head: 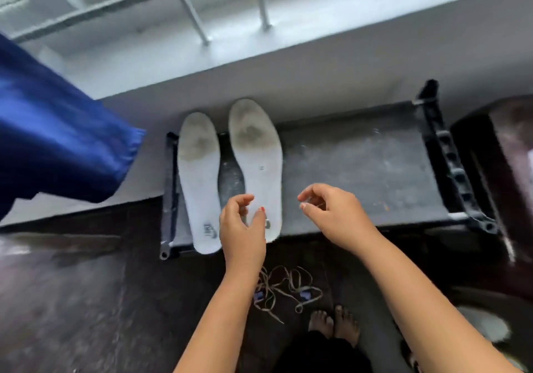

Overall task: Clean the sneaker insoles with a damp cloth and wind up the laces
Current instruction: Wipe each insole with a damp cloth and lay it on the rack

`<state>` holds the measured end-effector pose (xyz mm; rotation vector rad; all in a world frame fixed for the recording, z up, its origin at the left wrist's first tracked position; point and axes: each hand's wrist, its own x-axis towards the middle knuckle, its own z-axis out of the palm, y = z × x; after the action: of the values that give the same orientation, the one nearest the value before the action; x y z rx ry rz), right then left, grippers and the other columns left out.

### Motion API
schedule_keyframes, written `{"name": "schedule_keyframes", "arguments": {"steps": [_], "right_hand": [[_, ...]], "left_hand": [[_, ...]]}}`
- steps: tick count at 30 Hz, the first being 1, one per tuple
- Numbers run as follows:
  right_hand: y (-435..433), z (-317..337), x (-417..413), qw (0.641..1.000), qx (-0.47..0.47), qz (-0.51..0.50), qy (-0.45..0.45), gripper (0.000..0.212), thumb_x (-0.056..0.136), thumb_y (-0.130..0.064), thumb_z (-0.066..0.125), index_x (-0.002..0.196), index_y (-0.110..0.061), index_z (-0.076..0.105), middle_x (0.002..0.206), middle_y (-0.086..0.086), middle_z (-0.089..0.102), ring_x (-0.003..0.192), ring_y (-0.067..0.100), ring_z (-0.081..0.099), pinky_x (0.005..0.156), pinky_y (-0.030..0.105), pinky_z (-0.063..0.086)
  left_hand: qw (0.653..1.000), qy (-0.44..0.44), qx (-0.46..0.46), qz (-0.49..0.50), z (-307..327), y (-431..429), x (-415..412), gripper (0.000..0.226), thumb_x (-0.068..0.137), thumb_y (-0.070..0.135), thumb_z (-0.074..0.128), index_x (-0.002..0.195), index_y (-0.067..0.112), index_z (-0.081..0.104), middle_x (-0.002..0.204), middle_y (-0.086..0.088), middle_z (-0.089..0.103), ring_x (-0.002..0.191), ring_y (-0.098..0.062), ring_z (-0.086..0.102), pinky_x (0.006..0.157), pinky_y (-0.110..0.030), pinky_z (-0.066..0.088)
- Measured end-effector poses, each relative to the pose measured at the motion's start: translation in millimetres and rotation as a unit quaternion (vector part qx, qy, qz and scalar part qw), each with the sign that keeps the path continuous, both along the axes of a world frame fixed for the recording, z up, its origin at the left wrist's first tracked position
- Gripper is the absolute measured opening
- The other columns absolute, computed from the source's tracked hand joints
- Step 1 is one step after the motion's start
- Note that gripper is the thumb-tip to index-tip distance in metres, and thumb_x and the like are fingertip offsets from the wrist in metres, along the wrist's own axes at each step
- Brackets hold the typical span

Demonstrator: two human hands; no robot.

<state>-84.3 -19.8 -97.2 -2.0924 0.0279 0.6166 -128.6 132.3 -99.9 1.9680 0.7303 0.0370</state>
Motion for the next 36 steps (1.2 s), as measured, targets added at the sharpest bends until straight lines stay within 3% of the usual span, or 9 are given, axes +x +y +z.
{"name": "schedule_keyframes", "arguments": {"steps": [4,8,11,15,19,23,28,32,36], "right_hand": [[37.0,-17.4,13.5,1.000,-0.015,0.003,0.026,0.022,0.091,-0.020,0.058,0.113,-0.019,0.061,0.094,-0.003,0.062,0.085,0.015,0.059,0.078,0.032,0.051],[58.9,-27.8,27.3,0.999,-0.009,-0.032,0.039,0.033,0.092,-0.021,0.058,0.124,-0.017,0.050,0.105,0.002,0.063,0.089,0.015,0.058,0.072,0.028,0.044],[66.4,-32.7,37.7,0.997,0.000,-0.065,0.051,0.034,0.092,-0.018,0.056,0.124,-0.017,0.047,0.103,0.004,0.065,0.089,0.017,0.060,0.069,0.031,0.049],[54.8,-30.5,47.3,0.996,0.000,-0.077,0.050,0.034,0.093,-0.011,0.052,0.126,-0.019,0.051,0.081,-0.003,0.059,0.070,0.004,0.053,0.053,0.017,0.038],[22.8,-24.5,50.1,0.994,-0.006,-0.093,0.049,0.037,0.092,-0.008,0.052,0.124,-0.025,0.055,0.071,-0.005,0.057,0.065,0.004,0.052,0.057,0.022,0.042],[-12.6,-23.5,47.2,0.993,-0.031,-0.099,0.053,0.039,0.091,-0.008,0.053,0.124,-0.028,0.057,0.070,-0.006,0.056,0.063,0.004,0.051,0.052,0.019,0.039],[-42.6,-22.6,43.1,0.993,-0.046,-0.089,0.068,0.038,0.092,-0.009,0.054,0.123,-0.030,0.058,0.069,-0.006,0.056,0.063,0.004,0.052,0.050,0.018,0.035],[-53.8,-22.3,41.5,0.994,-0.047,-0.070,0.072,0.037,0.093,-0.009,0.053,0.124,-0.028,0.058,0.068,-0.007,0.053,0.062,0.003,0.050,0.050,0.016,0.033],[-56.9,-24.0,44.0,0.994,-0.045,-0.057,0.081,0.038,0.093,-0.008,0.051,0.125,-0.027,0.057,0.077,-0.005,0.058,0.067,0.001,0.052,0.052,0.014,0.034]], "left_hand": [[0.999,0.040,0.023,0.022,-20.6,24.4,5.6,0.028,0.089,0.018,0.061,0.115,0.022,0.050,0.121,0.002,0.049,0.109,-0.012,0.048,0.091,-0.027,0.040],[0.997,0.072,-0.036,0.007,-31.8,22.2,13.2,0.037,0.093,0.027,0.055,0.128,0.022,0.043,0.121,0.003,0.052,0.101,-0.010,0.055,0.080,-0.022,0.044],[0.992,0.095,-0.082,0.009,-32.3,15.8,22.9,0.042,0.096,0.032,0.048,0.136,0.023,0.038,0.111,0.007,0.060,0.097,-0.011,0.059,0.083,-0.030,0.048],[0.982,0.094,-0.160,0.013,-27.3,7.1,33.1,0.026,0.100,0.031,0.041,0.121,0.021,0.052,0.095,0.010,0.063,0.088,-0.006,0.061,0.072,-0.024,0.048],[0.943,0.094,-0.316,0.039,-28.2,-8.7,43.9,0.023,0.100,0.029,0.042,0.114,0.018,0.056,0.105,-0.005,0.069,0.092,-0.017,0.066,0.081,-0.035,0.055],[0.909,0.081,-0.403,0.068,-31.2,-27.6,54.6,0.022,0.098,0.024,0.048,0.116,0.012,0.054,0.100,-0.007,0.069,0.087,-0.018,0.067,0.074,-0.029,0.055],[0.899,0.097,-0.425,0.049,-39.8,-49.5,60.9,0.012,0.097,0.016,0.050,0.106,0.011,0.057,0.101,-0.007,0.070,0.086,-0.018,0.068,0.070,-0.026,0.055],[0.901,0.114,-0.416,0.058,-42.7,-59.4,61.1,0.017,0.097,0.010,0.049,0.111,0.006,0.057,0.095,-0.007,0.070,0.080,-0.016,0.069,0.063,-0.024,0.056],[0.908,0.125,-0.396,0.063,-42.3,-60.3,63.6,0.018,0.096,0.008,0.049,0.112,0.006,0.057,0.099,-0.009,0.071,0.086,-0.019,0.070,0.067,-0.026,0.057]]}}
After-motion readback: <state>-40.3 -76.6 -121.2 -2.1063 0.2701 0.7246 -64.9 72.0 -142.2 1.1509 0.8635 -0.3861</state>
